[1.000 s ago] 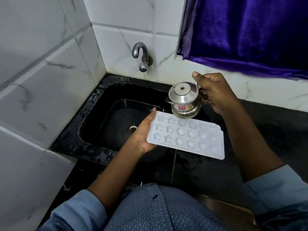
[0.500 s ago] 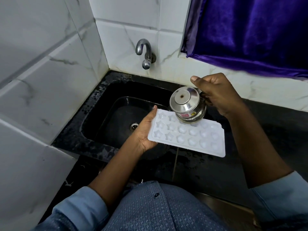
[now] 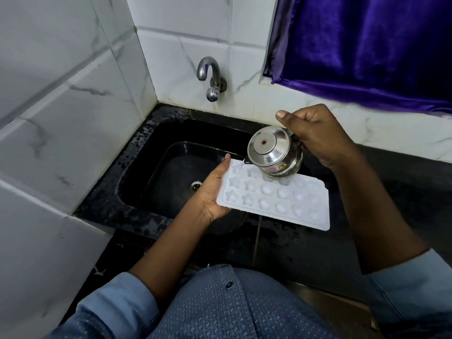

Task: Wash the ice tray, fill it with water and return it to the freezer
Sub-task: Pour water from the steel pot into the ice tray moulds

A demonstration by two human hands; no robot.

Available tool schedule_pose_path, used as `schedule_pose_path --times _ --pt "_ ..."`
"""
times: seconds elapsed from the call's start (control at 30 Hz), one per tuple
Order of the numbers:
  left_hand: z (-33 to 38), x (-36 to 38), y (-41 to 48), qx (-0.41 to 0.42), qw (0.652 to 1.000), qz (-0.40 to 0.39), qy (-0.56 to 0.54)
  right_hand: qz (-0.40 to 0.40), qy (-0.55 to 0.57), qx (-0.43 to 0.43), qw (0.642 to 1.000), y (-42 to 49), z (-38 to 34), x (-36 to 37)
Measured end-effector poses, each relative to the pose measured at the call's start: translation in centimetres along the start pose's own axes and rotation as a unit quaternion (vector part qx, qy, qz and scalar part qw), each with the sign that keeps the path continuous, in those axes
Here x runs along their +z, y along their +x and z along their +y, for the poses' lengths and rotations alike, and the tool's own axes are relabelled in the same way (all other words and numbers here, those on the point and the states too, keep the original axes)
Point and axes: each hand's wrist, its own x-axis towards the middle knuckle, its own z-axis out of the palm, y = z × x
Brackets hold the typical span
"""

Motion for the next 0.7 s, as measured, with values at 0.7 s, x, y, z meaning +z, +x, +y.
schedule_pose_path --times 0.7 --pt "0.6 -0.1 -0.9 0.010 0.999 0.033 0.019 0.044 0.108 0.073 0.990 -1.3 0.9 0.2"
